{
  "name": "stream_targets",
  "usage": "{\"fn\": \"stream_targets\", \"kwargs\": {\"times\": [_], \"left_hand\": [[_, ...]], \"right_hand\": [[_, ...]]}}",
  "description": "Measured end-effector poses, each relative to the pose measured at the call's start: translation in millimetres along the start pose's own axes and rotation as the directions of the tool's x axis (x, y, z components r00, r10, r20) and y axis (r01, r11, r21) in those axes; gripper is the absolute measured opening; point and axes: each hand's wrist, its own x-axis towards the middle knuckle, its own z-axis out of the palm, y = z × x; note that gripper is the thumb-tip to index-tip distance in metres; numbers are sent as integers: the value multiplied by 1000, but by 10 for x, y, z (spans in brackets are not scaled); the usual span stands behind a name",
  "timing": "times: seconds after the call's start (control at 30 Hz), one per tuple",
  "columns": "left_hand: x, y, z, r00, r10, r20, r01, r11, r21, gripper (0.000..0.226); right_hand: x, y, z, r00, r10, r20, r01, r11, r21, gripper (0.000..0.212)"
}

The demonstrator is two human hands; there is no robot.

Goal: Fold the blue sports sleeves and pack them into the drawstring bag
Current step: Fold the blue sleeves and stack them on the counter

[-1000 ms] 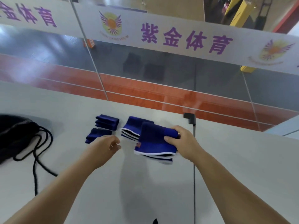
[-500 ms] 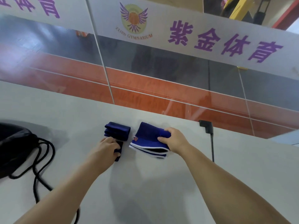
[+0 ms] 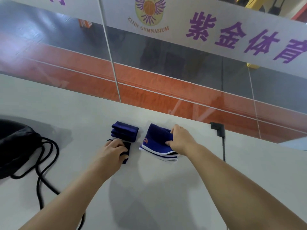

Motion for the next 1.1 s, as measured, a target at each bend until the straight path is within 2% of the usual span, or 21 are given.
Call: {"fn": "stream_targets", "kwargs": {"times": [0.07, 0.17, 0.23, 0.3, 0.37, 0.43, 0.57, 0.7, 0.93, 1.1], "left_hand": [[-8, 6, -7, 1000, -11, -6, 11, 1000, 5, 11], [-36, 0, 5, 1000, -16, -5, 16, 1000, 23, 28], [-47, 2, 15, 1000, 19, -13, -19, 999, 33, 34], [-63, 10, 10, 1000, 19, 15, -20, 999, 30, 32], [-85, 25, -17, 1000, 9, 20, -10, 1000, 25, 19], [-78, 48, -57, 999, -13, 50, 12, 1000, 12, 15], [-80, 116, -186, 979, -70, 192, 53, 994, 92, 28], [-268, 244, -302, 979, -85, 188, 52, 983, 177, 28], [-1117, 435, -429, 965, -221, 142, 202, 970, 137, 32], [-1882, 514, -487, 933, -343, 105, 327, 934, 144, 31]], "right_hand": [[-35, -24, 10, 999, 33, 16, -33, 999, 1, 43], [-91, -19, 72, 998, 47, 48, -43, 996, -83, 27], [-179, 0, 119, 998, 58, 16, -56, 993, -100, 26], [-299, 33, 166, 997, 69, -43, -73, 994, -84, 29], [-456, 59, 189, 994, 56, -92, -63, 995, -77, 29], [-584, 96, 185, 992, 13, -127, -24, 996, -87, 27], [-925, 98, 68, 964, -141, -224, 112, 984, -140, 25], [-1253, 88, -43, 932, -252, -262, 195, 955, -223, 25], [-1765, 64, -25, 917, -360, -173, 296, 902, -314, 23], [-1993, -118, 241, 892, -451, -33, 417, 848, -328, 23]]}}
